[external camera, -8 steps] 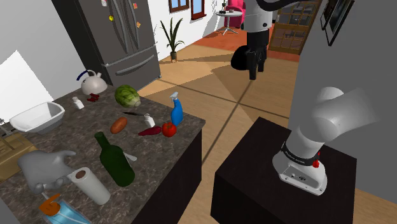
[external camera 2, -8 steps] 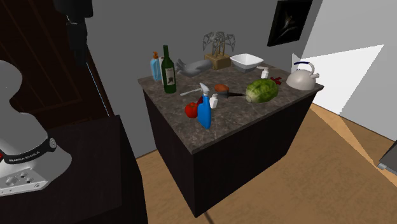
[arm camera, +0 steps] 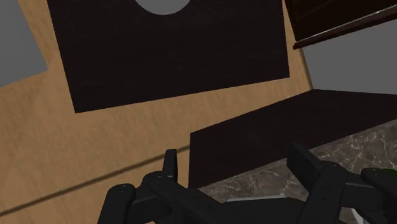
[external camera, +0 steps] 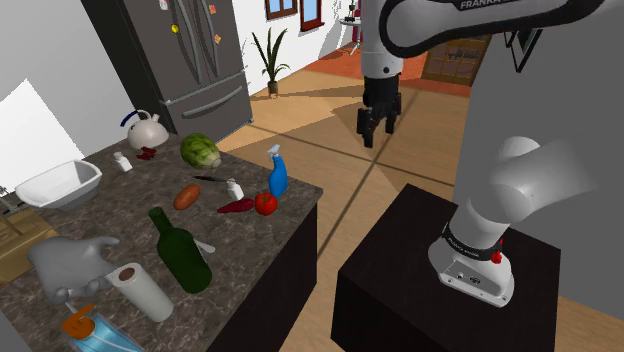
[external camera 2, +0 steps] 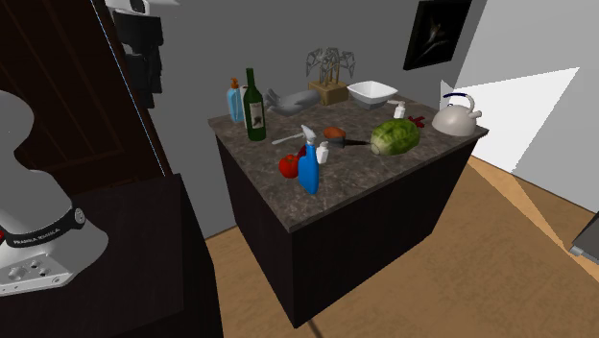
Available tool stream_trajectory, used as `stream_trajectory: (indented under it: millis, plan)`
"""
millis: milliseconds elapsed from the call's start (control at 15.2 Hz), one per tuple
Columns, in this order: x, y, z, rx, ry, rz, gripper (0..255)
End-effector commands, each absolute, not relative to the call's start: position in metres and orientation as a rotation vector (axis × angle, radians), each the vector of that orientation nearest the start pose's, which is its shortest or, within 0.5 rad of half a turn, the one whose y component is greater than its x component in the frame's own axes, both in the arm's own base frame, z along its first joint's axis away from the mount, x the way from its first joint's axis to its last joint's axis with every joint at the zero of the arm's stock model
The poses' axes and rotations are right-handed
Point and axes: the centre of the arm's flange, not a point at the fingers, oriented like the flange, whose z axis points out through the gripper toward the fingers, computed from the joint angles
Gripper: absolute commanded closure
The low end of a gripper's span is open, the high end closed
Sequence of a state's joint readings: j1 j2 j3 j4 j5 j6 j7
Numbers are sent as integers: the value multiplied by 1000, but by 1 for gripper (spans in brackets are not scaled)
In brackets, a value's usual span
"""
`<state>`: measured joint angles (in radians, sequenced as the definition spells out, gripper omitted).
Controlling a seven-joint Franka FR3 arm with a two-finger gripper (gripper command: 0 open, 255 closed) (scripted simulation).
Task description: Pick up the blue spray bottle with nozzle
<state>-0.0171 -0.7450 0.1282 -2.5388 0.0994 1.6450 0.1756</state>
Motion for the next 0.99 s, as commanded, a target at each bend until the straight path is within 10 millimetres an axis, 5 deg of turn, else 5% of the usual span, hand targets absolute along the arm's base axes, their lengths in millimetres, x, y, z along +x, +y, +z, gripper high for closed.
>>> stream_trajectory:
  millis: [0, 924]
  plan:
    - [315, 64, 479, -3145, 302, 192, 0]
    - [415, 166, 368, -3111, 1046, -113, 0]
